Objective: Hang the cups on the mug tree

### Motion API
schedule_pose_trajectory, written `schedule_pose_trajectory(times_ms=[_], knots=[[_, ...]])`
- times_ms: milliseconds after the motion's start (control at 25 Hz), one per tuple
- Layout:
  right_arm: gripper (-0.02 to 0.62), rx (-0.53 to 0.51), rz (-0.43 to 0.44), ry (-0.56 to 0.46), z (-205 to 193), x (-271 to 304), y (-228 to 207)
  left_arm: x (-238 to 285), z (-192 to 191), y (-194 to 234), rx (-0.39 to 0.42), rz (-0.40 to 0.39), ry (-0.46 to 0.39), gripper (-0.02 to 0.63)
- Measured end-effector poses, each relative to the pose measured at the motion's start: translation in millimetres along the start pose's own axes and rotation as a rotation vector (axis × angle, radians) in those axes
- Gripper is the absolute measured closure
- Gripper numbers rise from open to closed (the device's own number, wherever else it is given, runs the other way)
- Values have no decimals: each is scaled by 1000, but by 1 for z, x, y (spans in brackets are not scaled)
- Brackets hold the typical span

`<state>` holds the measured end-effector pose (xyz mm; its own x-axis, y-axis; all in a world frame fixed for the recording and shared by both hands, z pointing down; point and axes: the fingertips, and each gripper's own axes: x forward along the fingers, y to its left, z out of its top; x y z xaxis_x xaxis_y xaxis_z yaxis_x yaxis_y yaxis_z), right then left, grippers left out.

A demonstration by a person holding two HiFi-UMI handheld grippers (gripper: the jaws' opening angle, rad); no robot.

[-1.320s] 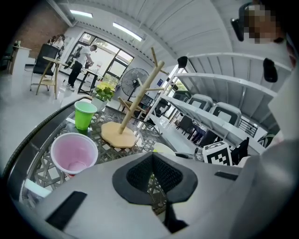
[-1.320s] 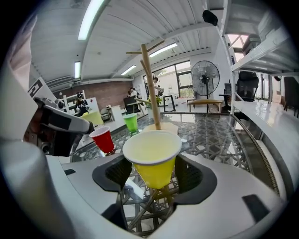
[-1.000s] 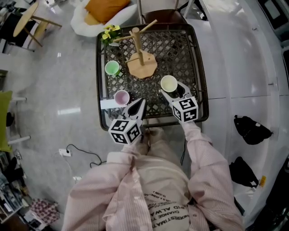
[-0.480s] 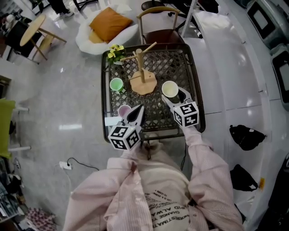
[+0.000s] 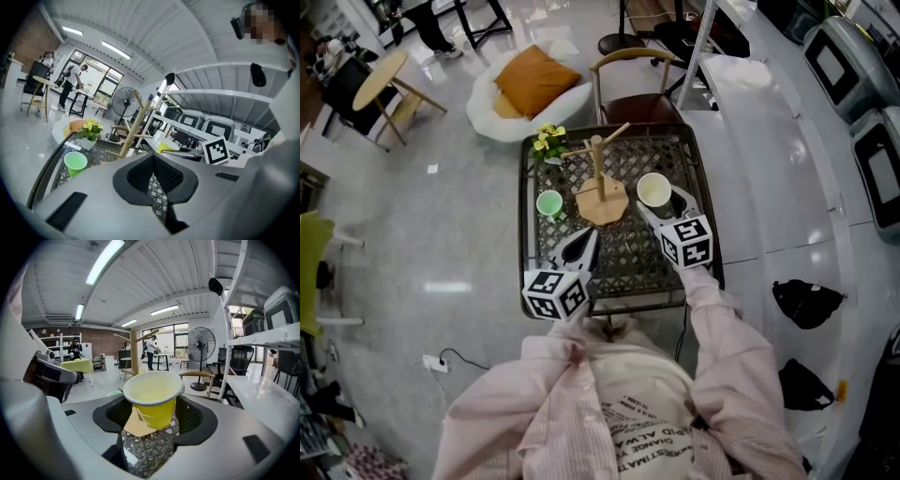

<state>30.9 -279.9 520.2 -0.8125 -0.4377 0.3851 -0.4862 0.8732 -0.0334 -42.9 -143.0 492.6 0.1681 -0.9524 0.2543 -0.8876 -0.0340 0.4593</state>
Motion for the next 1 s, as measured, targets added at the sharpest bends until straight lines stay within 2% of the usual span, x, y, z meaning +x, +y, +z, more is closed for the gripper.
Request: schedule_pose_trajectory(times_ms=[600, 1000], knots=[[311, -127, -3, -51, 65, 22, -17, 5, 44, 9, 40, 6, -40, 609], [311, -225, -21, -26, 94, 38, -31, 8, 66, 16, 47, 18, -74, 609]])
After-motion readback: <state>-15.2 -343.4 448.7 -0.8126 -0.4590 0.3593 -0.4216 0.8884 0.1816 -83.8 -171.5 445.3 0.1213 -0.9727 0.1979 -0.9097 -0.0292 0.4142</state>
